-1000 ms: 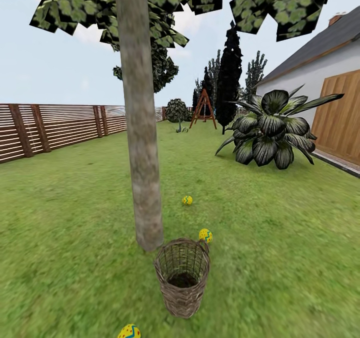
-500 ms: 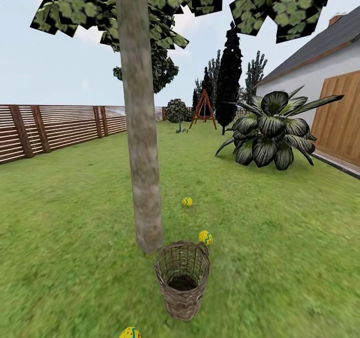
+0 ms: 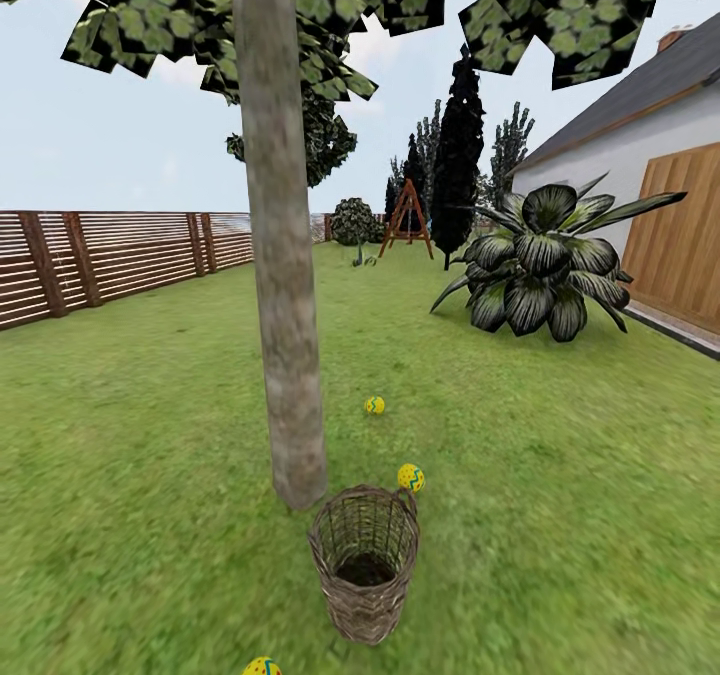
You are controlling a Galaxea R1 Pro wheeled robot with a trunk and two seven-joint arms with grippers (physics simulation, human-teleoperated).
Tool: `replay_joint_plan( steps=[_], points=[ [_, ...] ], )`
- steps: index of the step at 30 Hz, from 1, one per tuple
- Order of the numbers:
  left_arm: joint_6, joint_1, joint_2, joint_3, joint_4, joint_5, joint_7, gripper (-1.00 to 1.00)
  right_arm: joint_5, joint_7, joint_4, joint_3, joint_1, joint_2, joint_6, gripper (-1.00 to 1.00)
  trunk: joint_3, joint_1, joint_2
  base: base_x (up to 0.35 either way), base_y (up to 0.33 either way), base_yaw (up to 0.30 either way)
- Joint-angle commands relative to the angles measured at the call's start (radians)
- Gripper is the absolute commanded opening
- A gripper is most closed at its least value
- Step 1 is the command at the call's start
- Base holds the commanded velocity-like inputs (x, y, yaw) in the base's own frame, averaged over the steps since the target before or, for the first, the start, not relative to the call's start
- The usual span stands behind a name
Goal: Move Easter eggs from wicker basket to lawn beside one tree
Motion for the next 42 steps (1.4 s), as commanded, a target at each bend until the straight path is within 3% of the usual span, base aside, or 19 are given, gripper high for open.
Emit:
replay_joint_plan(
  steps=[1,36,42],
  points=[
    [0.003,0.0,0.0,0.007,-0.001,0.003,-0.001,1.0,0.008,0.002,0.0,-0.008,-0.001,0.0,0.002,1.0,0.002,-0.004,0.007,0.0,0.0,0.0],
    [0.003,0.001,0.007,0.004,-0.001,-0.004,0.002,1.0,0.006,0.002,-0.015,-0.01,-0.001,-0.007,-0.001,1.0,0.112,-0.138,0.252,0.0,0.0,0.0],
    [0.005,0.001,0.008,0.004,-0.001,-0.003,0.003,1.0,0.006,0.002,-0.015,-0.01,-0.001,-0.007,-0.001,1.0,0.112,-0.138,0.252,0.0,0.0,0.0]
  ],
)
